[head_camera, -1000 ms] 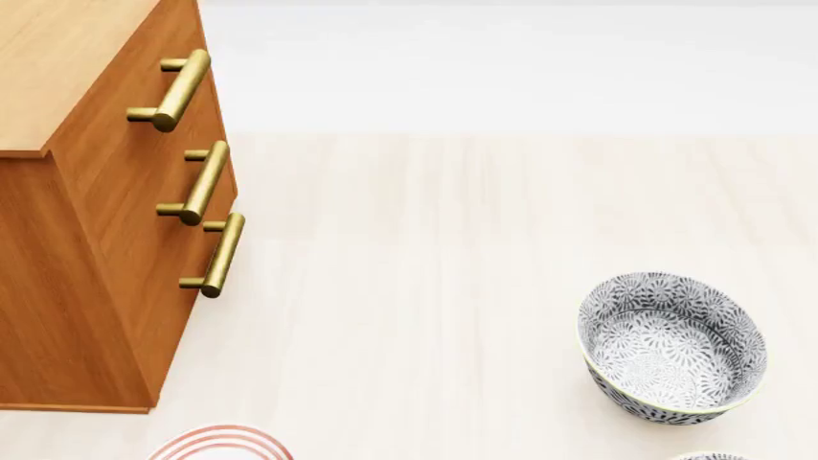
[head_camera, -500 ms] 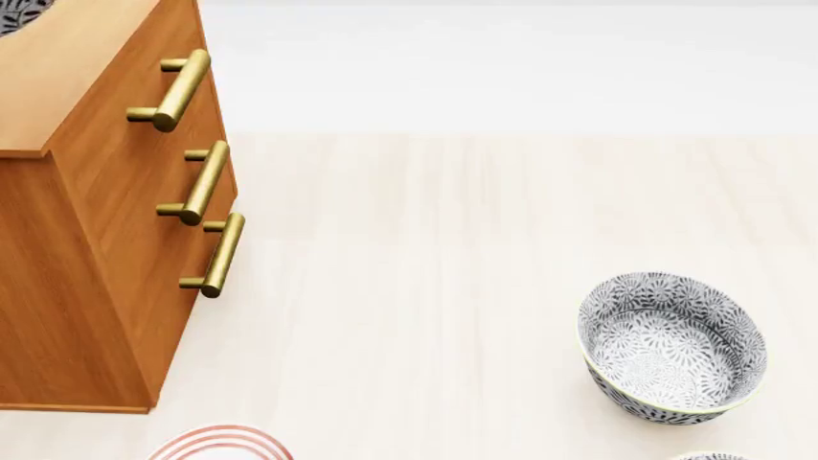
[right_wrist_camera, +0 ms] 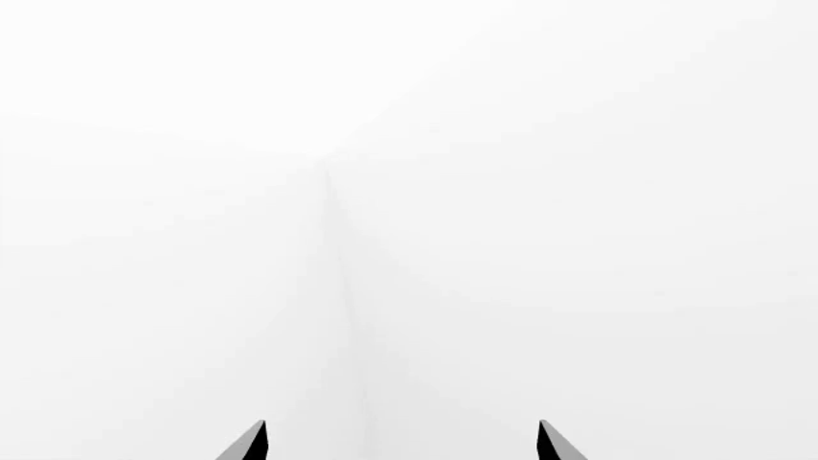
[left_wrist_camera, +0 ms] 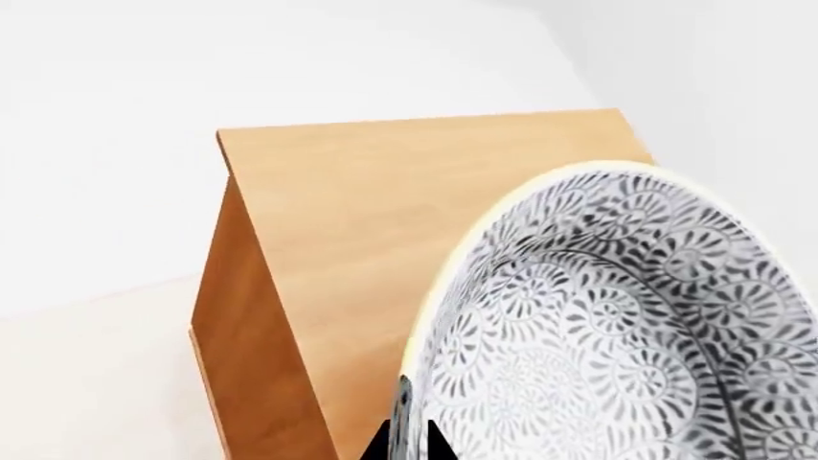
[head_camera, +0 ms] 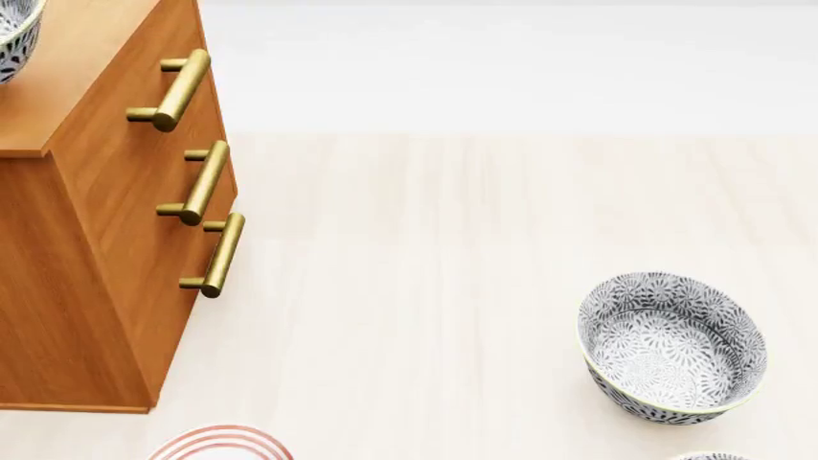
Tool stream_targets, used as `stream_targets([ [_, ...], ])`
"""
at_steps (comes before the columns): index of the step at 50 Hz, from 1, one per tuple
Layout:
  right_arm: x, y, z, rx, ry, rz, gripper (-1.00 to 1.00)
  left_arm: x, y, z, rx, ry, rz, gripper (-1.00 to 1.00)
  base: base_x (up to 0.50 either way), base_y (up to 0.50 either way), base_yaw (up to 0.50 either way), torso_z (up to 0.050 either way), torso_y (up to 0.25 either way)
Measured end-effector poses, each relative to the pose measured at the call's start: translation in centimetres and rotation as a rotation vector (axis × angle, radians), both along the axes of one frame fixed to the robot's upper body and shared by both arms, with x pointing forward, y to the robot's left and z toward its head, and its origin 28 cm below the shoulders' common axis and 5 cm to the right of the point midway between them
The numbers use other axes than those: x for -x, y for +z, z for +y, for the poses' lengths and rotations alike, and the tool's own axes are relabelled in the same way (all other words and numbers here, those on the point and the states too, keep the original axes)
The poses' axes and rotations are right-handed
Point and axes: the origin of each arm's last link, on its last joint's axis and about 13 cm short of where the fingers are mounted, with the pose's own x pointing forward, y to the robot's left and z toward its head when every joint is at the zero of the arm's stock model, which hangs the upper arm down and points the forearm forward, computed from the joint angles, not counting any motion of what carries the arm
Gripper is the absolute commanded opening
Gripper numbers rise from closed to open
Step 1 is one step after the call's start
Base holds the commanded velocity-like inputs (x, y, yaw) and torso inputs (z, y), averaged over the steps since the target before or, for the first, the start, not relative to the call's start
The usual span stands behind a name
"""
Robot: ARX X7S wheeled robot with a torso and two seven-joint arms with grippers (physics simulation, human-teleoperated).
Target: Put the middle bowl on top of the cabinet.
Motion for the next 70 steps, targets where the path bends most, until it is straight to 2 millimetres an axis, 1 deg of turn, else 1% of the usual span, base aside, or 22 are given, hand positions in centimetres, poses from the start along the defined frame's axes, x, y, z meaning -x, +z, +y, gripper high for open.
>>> stream_targets([
  [15,-0.1,0.0,0.1,0.004,0.002,0.001,1.00,-0.3,-0.2,0.7,0.030,0.021,-0.012,-1.00,0.00,0.00,0.00,0.000,0.000],
  [16,-0.1,0.0,0.1,0.004,0.002,0.001,1.00,-0.3,-0.2,0.7,0.031,0.021,-0.014,1.00,0.00,0.00,0.00,0.000,0.000],
  [28,-0.1,0.0,0.1,0.006,0.003,0.000,1.00,-0.3,-0.5,1.0,0.015,0.027,-0.034,1.00,0.00,0.00,0.00,0.000,0.000],
  [32,-0.1,0.0,0.1,0.006,0.003,0.000,1.00,-0.2,-0.2,0.9,0.003,0.024,-0.051,1.00,0.00,0.00,0.00,0.000,0.000],
  [37,-0.1,0.0,0.1,0.007,0.003,0.000,1.00,0.4,0.6,0.7,-0.032,0.021,-0.086,1.00,0.00,0.00,0.00,0.000,0.000],
  [48,-0.1,0.0,0.1,0.007,0.003,-0.001,1.00,2.7,3.3,-0.2,-0.130,0.017,-0.183,1.00,0.00,0.00,0.00,0.000,0.000],
  [53,-0.1,0.0,0.1,0.006,0.003,-0.002,1.00,3.9,4.0,-0.6,-0.169,0.014,-0.223,1.00,0.00,0.00,0.00,0.000,0.000],
  [61,-0.2,0.0,0.1,0.007,0.004,-0.001,1.00,5.8,4.4,-1.2,-0.238,0.001,-0.296,1.00,0.00,0.00,0.00,0.000,0.000],
  [70,-0.2,0.0,0.1,0.008,0.005,0.001,1.00,8.4,3.8,-2.4,-0.331,-0.044,-0.391,1.00,0.00,0.00,0.00,0.000,0.000],
])
